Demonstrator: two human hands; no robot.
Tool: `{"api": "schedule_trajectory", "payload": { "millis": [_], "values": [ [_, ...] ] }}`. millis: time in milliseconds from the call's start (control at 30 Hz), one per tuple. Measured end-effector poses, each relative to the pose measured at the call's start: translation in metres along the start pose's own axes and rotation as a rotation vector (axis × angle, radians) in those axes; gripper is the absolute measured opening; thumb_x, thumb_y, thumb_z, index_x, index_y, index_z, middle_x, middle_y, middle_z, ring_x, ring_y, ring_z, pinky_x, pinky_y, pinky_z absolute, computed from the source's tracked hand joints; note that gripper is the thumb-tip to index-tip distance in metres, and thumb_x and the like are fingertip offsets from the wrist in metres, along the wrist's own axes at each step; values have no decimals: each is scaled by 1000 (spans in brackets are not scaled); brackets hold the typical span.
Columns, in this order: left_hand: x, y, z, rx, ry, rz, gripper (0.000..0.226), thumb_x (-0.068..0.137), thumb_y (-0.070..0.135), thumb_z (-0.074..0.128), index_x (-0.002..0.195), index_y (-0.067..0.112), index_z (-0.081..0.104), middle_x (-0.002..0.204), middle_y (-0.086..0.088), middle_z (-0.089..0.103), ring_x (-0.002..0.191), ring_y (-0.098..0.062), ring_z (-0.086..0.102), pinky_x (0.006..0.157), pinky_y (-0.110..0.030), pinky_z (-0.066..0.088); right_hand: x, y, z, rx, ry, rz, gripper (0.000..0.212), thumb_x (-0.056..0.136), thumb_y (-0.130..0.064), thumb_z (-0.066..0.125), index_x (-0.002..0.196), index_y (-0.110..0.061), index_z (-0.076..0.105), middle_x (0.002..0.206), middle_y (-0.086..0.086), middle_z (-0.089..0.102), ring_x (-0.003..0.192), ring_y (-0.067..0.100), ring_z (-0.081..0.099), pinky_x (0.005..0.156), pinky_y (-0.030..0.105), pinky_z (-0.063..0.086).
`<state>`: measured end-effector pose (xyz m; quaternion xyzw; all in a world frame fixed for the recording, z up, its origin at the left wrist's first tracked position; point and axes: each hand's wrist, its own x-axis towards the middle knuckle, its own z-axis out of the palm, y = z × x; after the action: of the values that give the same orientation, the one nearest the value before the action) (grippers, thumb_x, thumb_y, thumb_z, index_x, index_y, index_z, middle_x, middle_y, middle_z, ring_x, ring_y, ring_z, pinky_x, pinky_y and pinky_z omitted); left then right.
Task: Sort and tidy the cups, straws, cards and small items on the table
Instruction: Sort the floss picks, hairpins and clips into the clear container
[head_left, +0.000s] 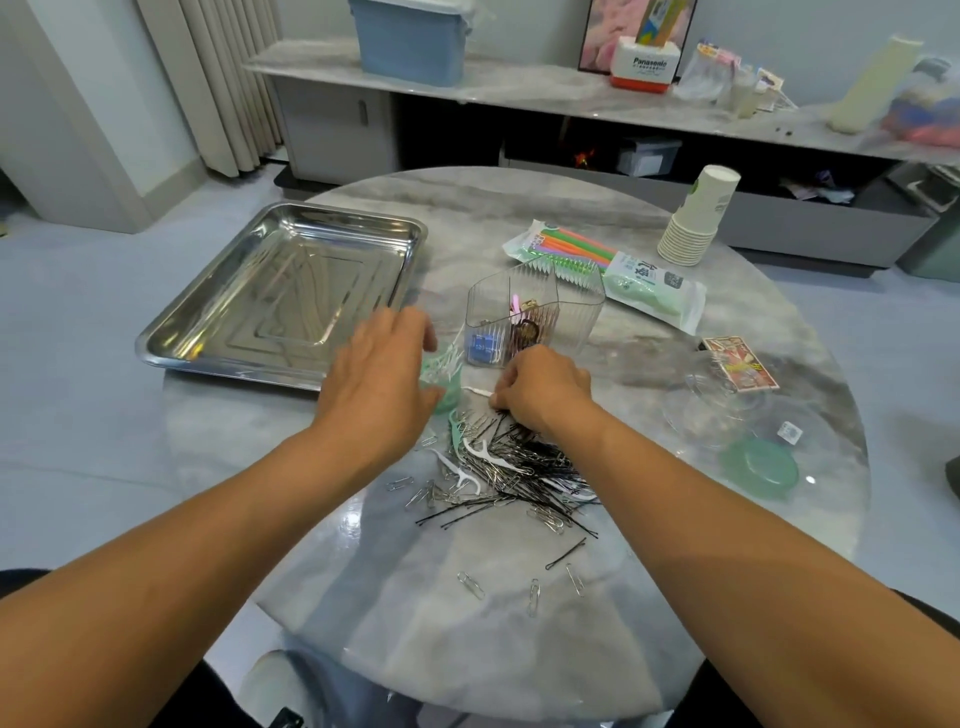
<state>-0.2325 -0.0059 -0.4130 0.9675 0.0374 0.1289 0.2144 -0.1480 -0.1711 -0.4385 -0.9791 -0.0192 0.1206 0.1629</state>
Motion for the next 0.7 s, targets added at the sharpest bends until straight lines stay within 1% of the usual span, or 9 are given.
{"api": "schedule_trajectory", "payload": {
  "millis": [67,100,167,233,333,400,467,600,700],
  "values": [
    [-5,0,1,29,-119,-29,25,88,43,73,92,32,51,91,13,58,82,-12,56,65,-32,40,2,-1,-5,-4,-85,15,26,83,-35,82,100,-18,74,104,0,73,107,27,62,103,43,41],
    [-7,0,2,66,-184,-30,22,91,45,70,88,32,54,84,12,61,76,-12,58,61,-32,42,3,-2,-8,-16,-117,10,28,84,-34,82,103,-16,72,105,1,73,107,27,62,104,43,40],
    [-9,1,6,140,-290,-11,20,94,47,67,86,29,62,77,9,65,72,-12,61,64,-31,49,1,-1,-11,-32,-147,-16,29,85,-30,81,105,-12,71,107,3,73,107,28,62,106,45,38],
    [-9,3,11,197,-362,-5,24,96,47,64,90,25,70,78,6,68,74,-16,65,68,-31,53,-4,1,-13,-66,-154,-53,23,88,-26,78,104,-12,70,104,3,73,106,27,63,106,45,37],
    [-8,5,19,255,-405,-16,33,95,52,62,93,21,71,84,1,70,80,-23,66,72,-34,54,-13,4,-17,-139,-149,-123,14,90,-20,76,102,-14,72,101,0,72,103,25,63,100,42,37],
    [-7,7,24,266,-405,-38,40,91,58,64,94,19,70,88,-1,70,81,-24,66,72,-34,54,-17,8,-20,-172,-159,-152,12,90,-16,76,101,-15,74,101,0,73,102,24,63,95,39,37],
    [-5,10,27,252,-402,-70,43,88,60,67,95,17,70,90,-1,71,83,-24,66,74,-35,55,-21,12,-22,-234,-172,-178,11,92,-15,73,102,-16,74,103,0,73,102,24,63,94,39,38],
    [0,11,32,146,-447,-103,24,89,43,74,84,19,75,80,3,72,78,-19,69,74,-34,57,-28,23,-23,-387,-166,-259,8,95,-16,67,99,-19,74,100,-2,73,101,24,65,92,40,41],
    [1,12,36,115,-493,-124,19,90,38,74,85,20,73,81,4,71,78,-16,67,73,-31,51,-33,30,-25,-410,-169,-249,9,96,-20,65,100,-19,73,102,-1,72,102,24,64,94,41,45]
  ]
}}
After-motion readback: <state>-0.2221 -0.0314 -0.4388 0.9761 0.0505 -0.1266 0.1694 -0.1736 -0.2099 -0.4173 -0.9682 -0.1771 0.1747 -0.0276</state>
